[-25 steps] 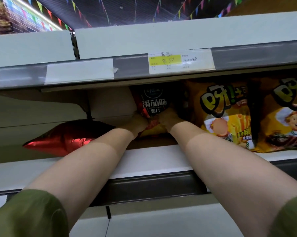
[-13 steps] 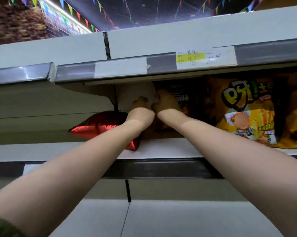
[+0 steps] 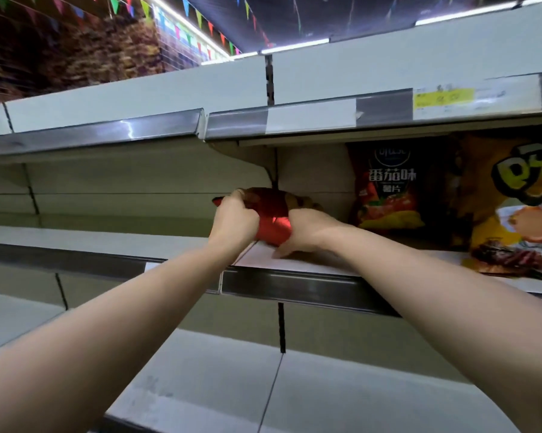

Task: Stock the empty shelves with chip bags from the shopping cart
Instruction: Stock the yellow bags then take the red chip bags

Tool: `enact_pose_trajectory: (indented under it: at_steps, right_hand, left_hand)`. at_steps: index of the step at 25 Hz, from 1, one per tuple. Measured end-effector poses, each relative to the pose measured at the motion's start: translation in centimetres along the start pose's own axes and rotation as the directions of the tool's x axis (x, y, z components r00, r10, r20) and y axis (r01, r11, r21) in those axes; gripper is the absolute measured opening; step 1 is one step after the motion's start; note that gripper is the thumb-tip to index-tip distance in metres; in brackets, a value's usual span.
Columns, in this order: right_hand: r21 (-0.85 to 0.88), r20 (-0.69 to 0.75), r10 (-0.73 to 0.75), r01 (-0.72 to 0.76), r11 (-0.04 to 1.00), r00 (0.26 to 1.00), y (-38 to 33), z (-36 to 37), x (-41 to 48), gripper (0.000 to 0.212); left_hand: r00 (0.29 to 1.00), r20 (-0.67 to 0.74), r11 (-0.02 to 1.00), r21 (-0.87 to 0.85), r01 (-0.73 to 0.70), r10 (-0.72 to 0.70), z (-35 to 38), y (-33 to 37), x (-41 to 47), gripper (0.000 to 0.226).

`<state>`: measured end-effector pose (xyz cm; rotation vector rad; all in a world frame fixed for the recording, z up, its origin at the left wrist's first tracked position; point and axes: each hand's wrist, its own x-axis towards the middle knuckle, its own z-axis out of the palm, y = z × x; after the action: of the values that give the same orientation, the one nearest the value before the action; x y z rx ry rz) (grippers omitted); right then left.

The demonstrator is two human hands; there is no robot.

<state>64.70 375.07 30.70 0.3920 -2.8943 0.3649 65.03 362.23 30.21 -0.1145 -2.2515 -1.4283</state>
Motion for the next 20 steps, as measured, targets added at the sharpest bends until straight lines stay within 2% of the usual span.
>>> enact_pose_trajectory:
  at_steps: [2,4,6,7,10,11,15,17,19,20]
  right_hand:
    - [0.079,-0.064,0.103,-0.098,0.992,0.993,0.8,-0.8,-0.5,0.044]
    - [0.241,-0.039,0.188,-0.174,0.955,0.981,1.7,-2.3,-1.1,0.024]
    - [0.405,0.008,0.244,-0.226,0.886,0.970,2.5,-4.0,-2.1,0.022]
    - [0.442,0.025,0.255,-0.240,0.864,0.967,3.1,-4.7,-2.7,0.025]
    - [0.537,0.064,0.284,-0.273,0.798,0.957,5.1,-6.9,-4.3,0.022]
    - [0.593,0.095,0.282,-0.282,0.754,0.955,5.7,-7.6,-4.9,0.017]
    - [0.719,0.147,0.253,-0.278,0.636,0.956,7.9,-8.8,-6.6,0.007]
    - [0.773,0.154,0.207,-0.248,0.584,0.966,8.5,-8.5,-7.5,0.013]
    - [0.815,0.149,0.171,-0.218,0.537,0.974,8.7,-8.3,-8.4,0.019]
    - [0.825,0.124,0.163,-0.193,0.532,0.979,8.8,-8.2,-8.8,0.020]
  left_hand:
    - [1.000,-0.004,1.000,-0.005,0.012,-0.012,-0.2,-0.6,-0.2,0.023]
    - [0.999,0.002,0.999,-0.008,0.042,-0.042,-0.2,-1.0,-0.3,0.017]
    - [0.996,0.038,0.996,-0.008,0.084,-0.084,-0.1,-0.9,-0.4,0.005]
    - [0.991,0.080,0.994,-0.018,0.111,-0.110,0.1,-1.0,-0.4,0.011]
    - [0.943,0.286,0.973,-0.107,0.205,-0.168,1.2,-0.7,-0.4,0.064]
    - [0.923,0.353,0.965,-0.146,0.217,-0.153,1.6,-0.5,-0.5,0.071]
    - [0.834,0.546,0.935,-0.252,0.251,-0.077,3.6,0.2,-1.2,0.053]
    - [0.797,0.603,0.927,-0.284,0.245,-0.026,4.3,0.0,-1.2,0.047]
    - [0.758,0.651,0.914,-0.323,0.247,0.026,4.5,-0.4,-0.9,0.049]
    - [0.736,0.674,0.905,-0.352,0.238,0.068,4.5,-0.6,-0.7,0.060]
